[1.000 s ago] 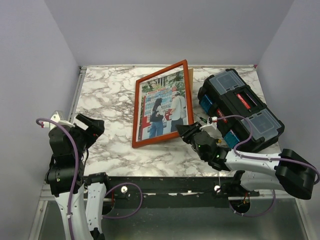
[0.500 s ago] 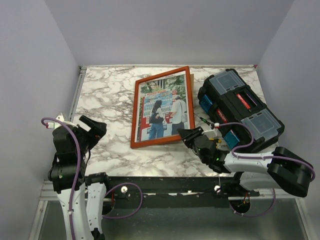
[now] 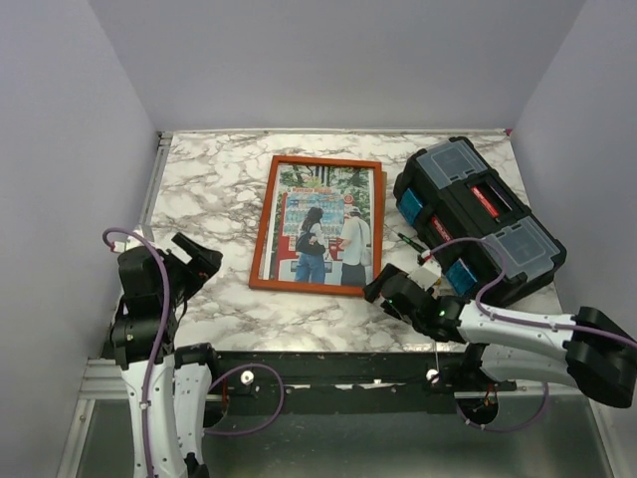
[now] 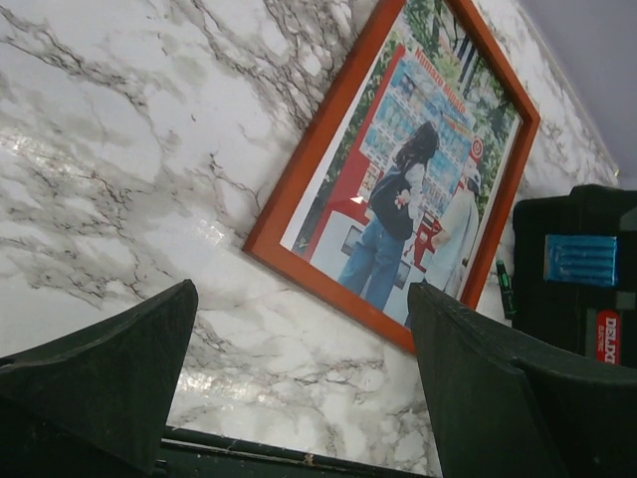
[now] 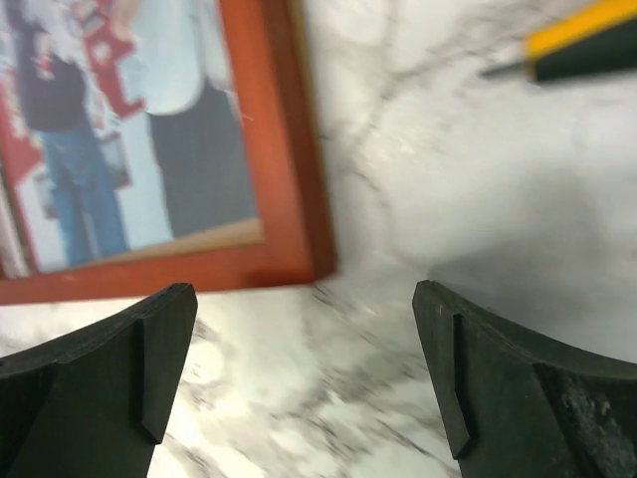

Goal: Take the photo out of the frame

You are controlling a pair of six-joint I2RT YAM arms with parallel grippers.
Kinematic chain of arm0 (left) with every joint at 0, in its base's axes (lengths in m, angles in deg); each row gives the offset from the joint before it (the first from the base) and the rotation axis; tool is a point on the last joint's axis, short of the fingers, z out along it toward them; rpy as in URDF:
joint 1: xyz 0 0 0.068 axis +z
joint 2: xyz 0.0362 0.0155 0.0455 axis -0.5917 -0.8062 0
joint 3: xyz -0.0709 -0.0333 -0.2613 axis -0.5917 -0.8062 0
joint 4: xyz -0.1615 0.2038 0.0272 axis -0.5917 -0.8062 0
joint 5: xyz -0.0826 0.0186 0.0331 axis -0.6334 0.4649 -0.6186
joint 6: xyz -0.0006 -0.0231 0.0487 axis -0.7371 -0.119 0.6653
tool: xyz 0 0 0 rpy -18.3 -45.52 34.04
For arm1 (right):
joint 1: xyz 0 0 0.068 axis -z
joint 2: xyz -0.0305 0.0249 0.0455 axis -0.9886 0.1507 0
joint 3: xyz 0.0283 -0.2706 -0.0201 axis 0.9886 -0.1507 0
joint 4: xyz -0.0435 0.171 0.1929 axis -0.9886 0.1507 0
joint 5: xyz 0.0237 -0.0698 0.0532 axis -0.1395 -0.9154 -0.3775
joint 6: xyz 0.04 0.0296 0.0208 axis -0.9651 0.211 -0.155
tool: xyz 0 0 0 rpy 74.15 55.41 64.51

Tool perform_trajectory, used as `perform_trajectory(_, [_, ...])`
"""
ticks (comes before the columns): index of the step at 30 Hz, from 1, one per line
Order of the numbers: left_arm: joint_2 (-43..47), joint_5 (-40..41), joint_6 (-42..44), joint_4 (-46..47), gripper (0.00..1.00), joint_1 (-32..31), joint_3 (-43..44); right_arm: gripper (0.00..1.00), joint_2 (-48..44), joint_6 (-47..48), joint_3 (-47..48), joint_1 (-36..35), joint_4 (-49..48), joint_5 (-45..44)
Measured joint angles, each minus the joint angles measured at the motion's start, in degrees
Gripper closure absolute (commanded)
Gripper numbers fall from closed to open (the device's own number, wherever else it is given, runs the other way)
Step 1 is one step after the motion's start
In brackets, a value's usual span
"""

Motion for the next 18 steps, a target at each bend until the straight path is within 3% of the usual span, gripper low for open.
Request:
perform_trajectory(5, [-0.72,-4.63,1.62,2.58,0.11,0.0,-3.85,0.0,-9.97,1.14,-0.04,0.0,17.27,3.19])
perform_trajectory(8, [-1.38,-7.58,2.91,4.66,0.11,0.0,-4.83,0.0,-12.31,6.23,0.96,0.0,22.16,4.55])
perform_trajectory(13, [-4.57,-14.36,4.57,8.68,0.11,-0.07,-8.11,0.06,-4.63,18.38,10.88,0.04,22.73,4.92])
perform_trajectory(18, [-8.13,-18.05,5.44,9.55,0.12,-3.08,-9.07,0.11,7.72,24.3,24.52,0.68,23.17,0.0])
